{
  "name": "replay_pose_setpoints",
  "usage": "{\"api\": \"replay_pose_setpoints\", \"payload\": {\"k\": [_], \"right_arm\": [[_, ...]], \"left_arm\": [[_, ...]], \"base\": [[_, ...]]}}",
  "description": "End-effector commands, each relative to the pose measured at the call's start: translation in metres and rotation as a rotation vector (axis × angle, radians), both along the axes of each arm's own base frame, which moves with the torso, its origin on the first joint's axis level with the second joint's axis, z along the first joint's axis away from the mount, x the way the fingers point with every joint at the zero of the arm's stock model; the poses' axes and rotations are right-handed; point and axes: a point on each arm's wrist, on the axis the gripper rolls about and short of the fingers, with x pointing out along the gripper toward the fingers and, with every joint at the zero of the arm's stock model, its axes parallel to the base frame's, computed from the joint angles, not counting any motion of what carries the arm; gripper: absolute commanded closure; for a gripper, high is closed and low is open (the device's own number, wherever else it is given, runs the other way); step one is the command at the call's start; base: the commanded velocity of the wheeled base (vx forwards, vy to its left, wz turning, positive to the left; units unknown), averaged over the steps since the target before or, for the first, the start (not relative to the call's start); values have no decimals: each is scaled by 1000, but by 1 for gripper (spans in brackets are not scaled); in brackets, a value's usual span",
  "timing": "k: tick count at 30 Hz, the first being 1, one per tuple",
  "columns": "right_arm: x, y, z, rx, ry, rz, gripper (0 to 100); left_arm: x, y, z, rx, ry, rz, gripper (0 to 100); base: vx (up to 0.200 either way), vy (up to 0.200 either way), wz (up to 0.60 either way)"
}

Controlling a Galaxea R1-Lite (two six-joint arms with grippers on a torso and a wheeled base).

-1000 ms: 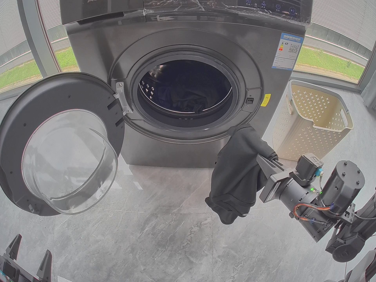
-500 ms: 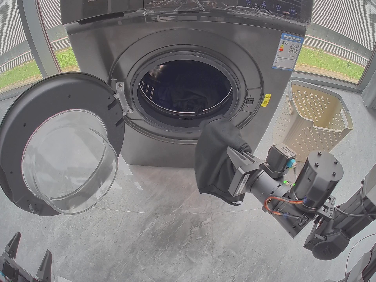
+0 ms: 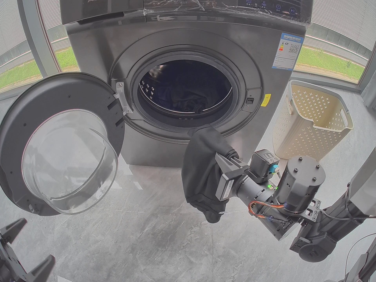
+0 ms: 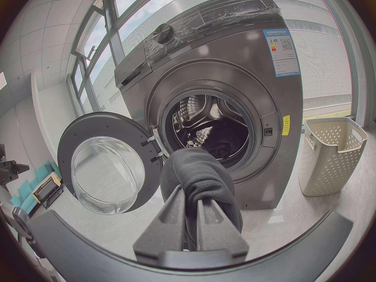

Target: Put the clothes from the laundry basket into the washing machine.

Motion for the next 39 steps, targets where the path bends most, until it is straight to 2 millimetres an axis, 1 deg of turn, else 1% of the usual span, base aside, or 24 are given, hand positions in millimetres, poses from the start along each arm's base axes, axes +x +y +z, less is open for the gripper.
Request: {"api": "replay_pose_setpoints", "payload": {"k": [1,2,3,4,5,8,13,14,16,17,20,21,23,26,27,29,31,39], "right_arm": [[3,7,2,-6,0,-16,100],[3,7,3,-6,1,-16,100],[5,12,8,12,1,-11,100],[5,12,8,12,1,-11,100],[10,18,20,55,-19,-9,100],[17,24,32,80,-35,-10,100],[19,30,35,75,-9,24,100],[19,31,38,82,-16,31,100],[21,33,43,93,-26,32,100],[21,34,45,100,-32,32,100],[22,33,46,105,-36,32,100],[22,33,46,106,-37,30,100],[21,34,46,106,-37,34,100],[21,34,47,108,-39,35,100],[21,34,47,108,-39,35,100],[19,34,46,106,-37,38,100],[17,33,48,108,-37,41,100],[12,35,48,107,-35,52,100]], "left_arm": [[39,-5,-8,16,262,-186,0],[39,-5,-8,16,262,-186,0],[47,-7,-6,23,282,-215,0],[47,-7,-6,23,282,-215,0],[60,-10,-2,29,294,-240,0],[81,-14,1,34,305,-260,0],[114,-24,-3,44,362,-298,0],[123,-27,-5,47,377,-310,0],[135,-32,-7,50,386,-329,0],[145,-38,-10,55,391,-343,0],[159,-46,-16,69,403,-348,0],[160,-47,-16,70,403,-350,0],[173,-56,-21,83,414,-359,0],[183,-62,-27,87,432,-367,0],[184,-62,-27,88,435,-369,0],[195,-67,-29,90,442,-376,0],[200,-70,-29,91,445,-379,0],[230,-90,-34,93,471,-415,0]], "base": [[0,0,0],[0,0,0],[0,0,0],[0,0,0],[0,0,0],[0,0,0],[0,0,0],[0,0,0],[0,0,0],[0,0,0],[0,0,0],[0,0,0],[0,0,0],[0,0,0],[0,0,0],[0,0,0],[0,0,0],[0,0,0]]}}
